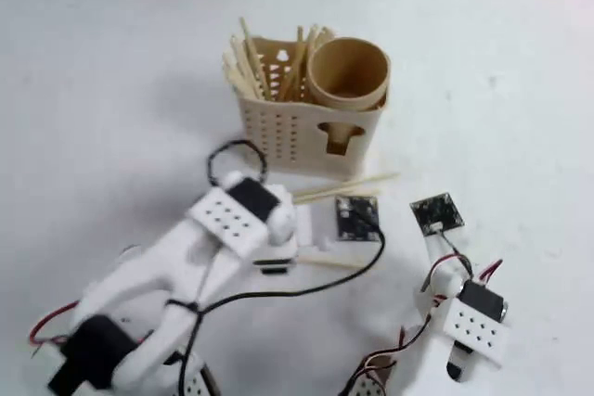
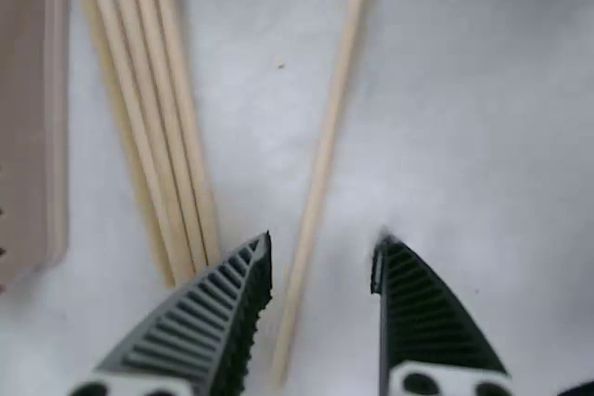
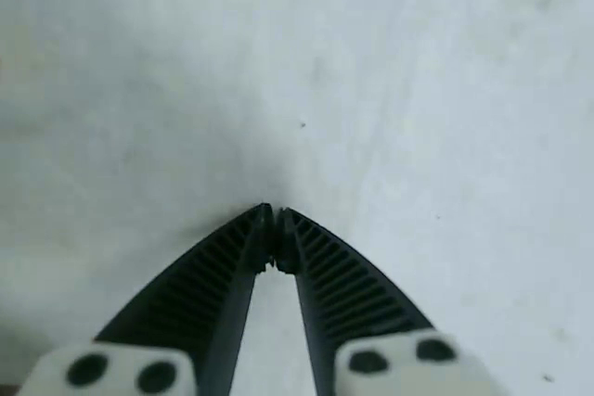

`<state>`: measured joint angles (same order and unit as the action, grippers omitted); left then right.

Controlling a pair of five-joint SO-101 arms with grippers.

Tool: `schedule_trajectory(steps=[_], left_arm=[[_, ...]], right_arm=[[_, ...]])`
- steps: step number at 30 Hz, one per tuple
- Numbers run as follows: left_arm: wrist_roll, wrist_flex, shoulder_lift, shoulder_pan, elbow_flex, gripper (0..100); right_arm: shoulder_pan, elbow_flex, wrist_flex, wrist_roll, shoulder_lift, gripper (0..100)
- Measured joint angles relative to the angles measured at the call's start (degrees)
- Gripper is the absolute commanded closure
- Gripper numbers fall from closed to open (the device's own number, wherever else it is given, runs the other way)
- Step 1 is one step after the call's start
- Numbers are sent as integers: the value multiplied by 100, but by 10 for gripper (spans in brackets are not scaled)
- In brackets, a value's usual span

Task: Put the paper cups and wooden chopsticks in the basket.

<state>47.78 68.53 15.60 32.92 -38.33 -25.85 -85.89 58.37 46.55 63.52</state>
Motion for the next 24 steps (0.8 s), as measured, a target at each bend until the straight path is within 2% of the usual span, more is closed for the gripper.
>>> schedule_trajectory(steps=[5,8,13,17,24], left_arm=[[0,-888,-1011,255,0,808],[-18,-1134,-1512,264,35,808],[-35,-1169,-2013,264,308,824],[-35,-1143,-2268,273,492,973],[-44,-1020,-2382,360,527,976]], right_arm=[[9,-35,-35,0,0,981],[9,-53,-35,0,0,981],[9,-53,-35,0,0,981],[9,-53,-35,0,9,981],[9,-105,-123,0,9,981]])
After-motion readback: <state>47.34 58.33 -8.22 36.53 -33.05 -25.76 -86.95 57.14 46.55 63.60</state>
